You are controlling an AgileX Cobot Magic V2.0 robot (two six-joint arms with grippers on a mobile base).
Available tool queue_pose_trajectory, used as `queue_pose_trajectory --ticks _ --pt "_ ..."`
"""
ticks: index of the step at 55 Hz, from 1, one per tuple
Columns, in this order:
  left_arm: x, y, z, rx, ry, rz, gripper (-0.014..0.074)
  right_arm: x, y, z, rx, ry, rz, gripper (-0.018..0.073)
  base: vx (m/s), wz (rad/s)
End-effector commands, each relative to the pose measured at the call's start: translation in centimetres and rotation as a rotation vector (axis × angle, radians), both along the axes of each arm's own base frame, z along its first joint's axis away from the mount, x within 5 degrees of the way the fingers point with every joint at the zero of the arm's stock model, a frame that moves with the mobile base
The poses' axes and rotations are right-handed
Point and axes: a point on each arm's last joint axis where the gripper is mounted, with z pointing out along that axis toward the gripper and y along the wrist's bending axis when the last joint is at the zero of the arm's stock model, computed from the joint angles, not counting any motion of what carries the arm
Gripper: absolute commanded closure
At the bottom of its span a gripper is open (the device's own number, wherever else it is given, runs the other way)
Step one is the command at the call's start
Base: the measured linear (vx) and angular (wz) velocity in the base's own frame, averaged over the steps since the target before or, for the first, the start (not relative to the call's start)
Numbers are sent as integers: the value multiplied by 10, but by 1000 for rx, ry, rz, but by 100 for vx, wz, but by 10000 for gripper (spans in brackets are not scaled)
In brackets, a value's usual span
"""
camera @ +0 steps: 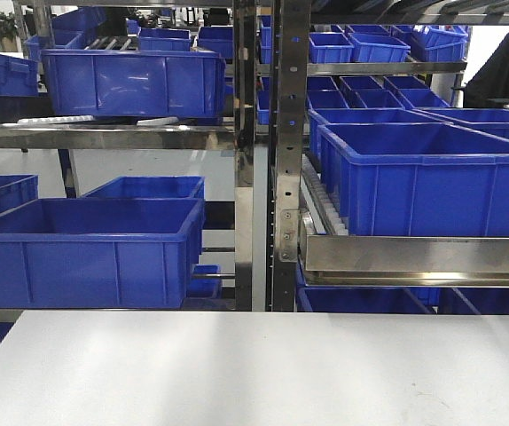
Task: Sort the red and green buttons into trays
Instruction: 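Lift both held buttons up off the table, then drive the base away from the table past the blue bin shelves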
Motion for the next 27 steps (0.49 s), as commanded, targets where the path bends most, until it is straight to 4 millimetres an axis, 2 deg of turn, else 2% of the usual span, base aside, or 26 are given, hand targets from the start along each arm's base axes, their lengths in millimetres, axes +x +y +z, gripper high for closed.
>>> queue_pose_trajectory --ticks 1,27 --pt "-1 -3 16 -21 -97 -39 596 0 0 19 22 -126 6 568 0 -1" --pt "-1 -3 16 -21 -97 -39 596 0 0 19 22 -126 6 568 -4 -1"
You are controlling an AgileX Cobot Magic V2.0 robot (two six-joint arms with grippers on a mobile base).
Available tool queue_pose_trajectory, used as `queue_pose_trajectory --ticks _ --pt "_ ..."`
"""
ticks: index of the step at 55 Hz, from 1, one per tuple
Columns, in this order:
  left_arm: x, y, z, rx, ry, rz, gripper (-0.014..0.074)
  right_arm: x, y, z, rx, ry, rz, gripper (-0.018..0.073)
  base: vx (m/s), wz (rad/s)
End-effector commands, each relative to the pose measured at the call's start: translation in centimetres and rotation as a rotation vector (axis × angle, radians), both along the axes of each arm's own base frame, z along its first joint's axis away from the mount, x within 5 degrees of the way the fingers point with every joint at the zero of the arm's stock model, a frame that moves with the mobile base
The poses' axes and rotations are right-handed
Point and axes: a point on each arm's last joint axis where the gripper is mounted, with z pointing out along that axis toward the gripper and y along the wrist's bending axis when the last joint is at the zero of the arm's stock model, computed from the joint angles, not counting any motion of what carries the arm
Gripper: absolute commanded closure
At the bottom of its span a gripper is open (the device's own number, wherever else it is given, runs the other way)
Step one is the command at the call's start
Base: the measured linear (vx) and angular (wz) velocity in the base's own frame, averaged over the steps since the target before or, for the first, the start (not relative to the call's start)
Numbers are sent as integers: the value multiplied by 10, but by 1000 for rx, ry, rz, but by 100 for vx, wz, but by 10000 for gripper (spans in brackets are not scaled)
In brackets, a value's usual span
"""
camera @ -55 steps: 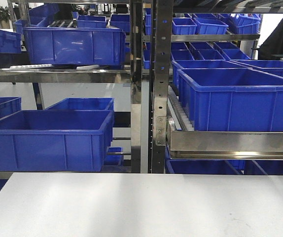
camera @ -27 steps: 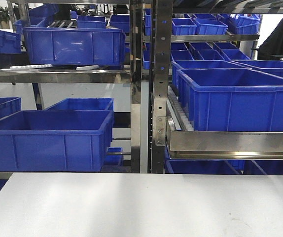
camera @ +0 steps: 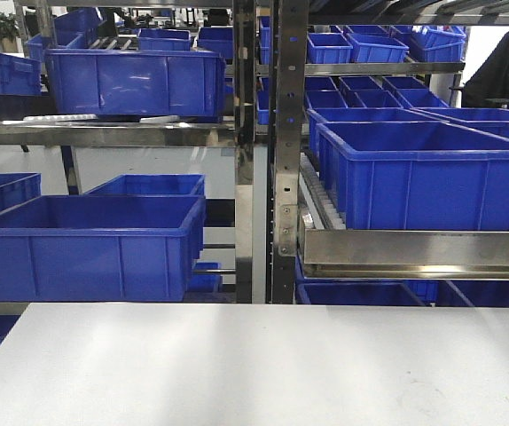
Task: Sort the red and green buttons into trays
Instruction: 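Drive the base away from the table past the blue bin shelves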
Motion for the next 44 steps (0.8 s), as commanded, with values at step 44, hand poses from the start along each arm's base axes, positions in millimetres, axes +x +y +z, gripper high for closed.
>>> queue_pose_trajectory --ticks 44 --pt "-1 -3 16 -21 -97 -39 596 0 0 19 22 -126 6 568 -12 33"
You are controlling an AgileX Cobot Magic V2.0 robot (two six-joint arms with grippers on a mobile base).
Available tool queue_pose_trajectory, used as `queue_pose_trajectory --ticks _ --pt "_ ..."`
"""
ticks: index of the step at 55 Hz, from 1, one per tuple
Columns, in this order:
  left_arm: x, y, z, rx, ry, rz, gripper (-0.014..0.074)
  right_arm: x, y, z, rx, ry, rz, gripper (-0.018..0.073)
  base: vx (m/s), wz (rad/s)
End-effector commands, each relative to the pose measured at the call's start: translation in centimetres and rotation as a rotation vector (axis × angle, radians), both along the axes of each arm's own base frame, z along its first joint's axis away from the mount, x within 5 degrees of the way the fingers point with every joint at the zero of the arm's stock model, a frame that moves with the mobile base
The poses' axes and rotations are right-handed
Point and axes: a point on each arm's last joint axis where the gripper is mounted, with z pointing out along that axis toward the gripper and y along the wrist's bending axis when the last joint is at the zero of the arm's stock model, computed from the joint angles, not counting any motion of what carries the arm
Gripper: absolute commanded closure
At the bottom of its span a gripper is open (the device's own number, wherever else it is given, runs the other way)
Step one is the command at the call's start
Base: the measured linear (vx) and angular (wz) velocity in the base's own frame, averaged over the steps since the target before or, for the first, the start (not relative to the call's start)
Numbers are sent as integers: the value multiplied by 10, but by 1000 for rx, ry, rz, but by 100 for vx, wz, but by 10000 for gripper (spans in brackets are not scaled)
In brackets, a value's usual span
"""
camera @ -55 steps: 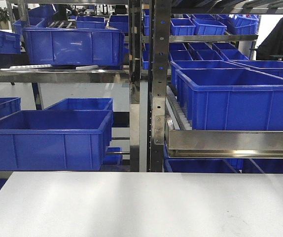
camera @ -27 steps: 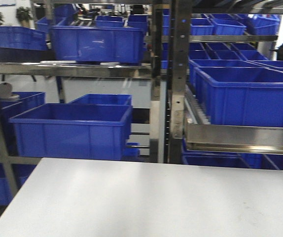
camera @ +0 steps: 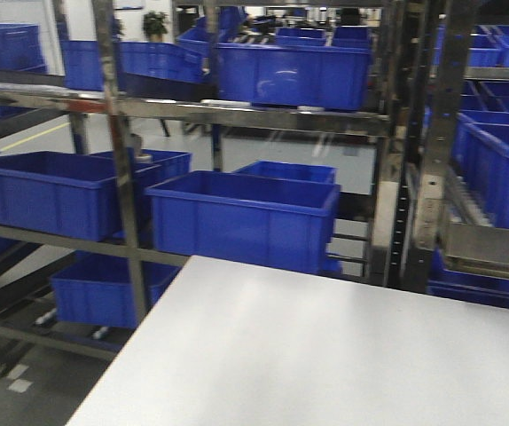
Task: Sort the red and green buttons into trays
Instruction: 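Drive the base away from the table past the blue bin shelves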
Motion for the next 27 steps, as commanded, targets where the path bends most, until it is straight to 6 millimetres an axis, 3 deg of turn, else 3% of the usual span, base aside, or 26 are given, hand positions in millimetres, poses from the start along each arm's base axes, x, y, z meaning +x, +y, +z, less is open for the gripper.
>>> queue_pose_trajectory --ticks 1,27 --pt "-1 -3 16 -21 -97 -39 596 0 0 19 22 -125 6 568 -10 41" --pt "-1 -3 16 -21 -97 -39 596 0 0 19 22 -125 6 568 -7 45"
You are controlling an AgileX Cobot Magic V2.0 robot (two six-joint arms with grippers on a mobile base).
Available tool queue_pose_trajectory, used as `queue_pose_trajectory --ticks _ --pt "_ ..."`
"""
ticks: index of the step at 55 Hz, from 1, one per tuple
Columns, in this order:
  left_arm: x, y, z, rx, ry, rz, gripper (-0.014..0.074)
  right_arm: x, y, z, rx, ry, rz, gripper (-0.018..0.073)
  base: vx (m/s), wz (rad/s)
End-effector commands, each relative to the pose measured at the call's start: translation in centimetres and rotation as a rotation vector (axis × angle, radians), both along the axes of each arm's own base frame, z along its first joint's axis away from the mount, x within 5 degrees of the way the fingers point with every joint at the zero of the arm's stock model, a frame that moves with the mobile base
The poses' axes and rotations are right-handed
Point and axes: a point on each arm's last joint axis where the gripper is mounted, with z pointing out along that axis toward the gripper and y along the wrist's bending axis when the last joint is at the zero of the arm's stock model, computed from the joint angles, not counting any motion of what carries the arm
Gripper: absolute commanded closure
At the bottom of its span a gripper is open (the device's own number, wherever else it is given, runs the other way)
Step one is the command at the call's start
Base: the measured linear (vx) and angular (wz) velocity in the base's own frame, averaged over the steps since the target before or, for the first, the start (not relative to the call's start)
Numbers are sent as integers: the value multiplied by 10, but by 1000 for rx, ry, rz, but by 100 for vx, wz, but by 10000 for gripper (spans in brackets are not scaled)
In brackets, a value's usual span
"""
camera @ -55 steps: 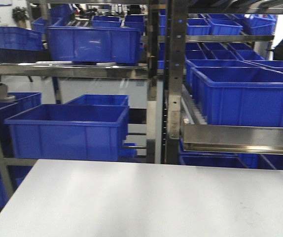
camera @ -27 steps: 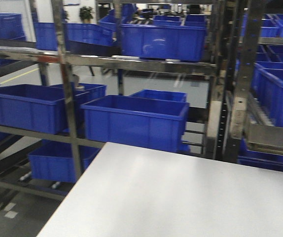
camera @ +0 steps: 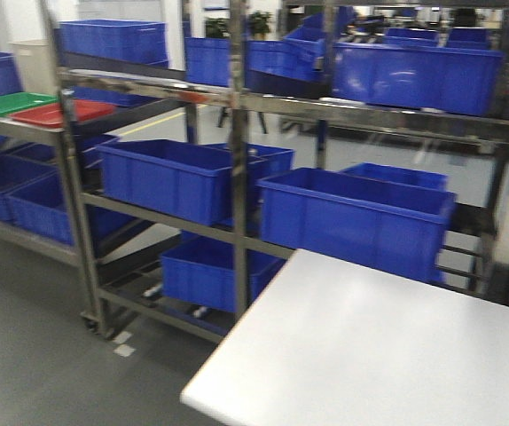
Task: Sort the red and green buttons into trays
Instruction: 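Drive the base away from the table past the blue bin shelves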
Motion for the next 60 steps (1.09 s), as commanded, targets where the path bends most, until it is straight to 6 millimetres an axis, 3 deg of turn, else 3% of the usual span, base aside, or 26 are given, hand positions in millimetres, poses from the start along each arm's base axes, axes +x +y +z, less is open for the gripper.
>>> queue_pose_trajectory --ticks 1,60 --pt "-1 -3 16 -21 -97 -39 596 0 0 19 22 -125 6 568 -1 54" --pt "-1 -3 16 -20 -97 -39 594 0 0 19 22 -125 6 568 9 53"
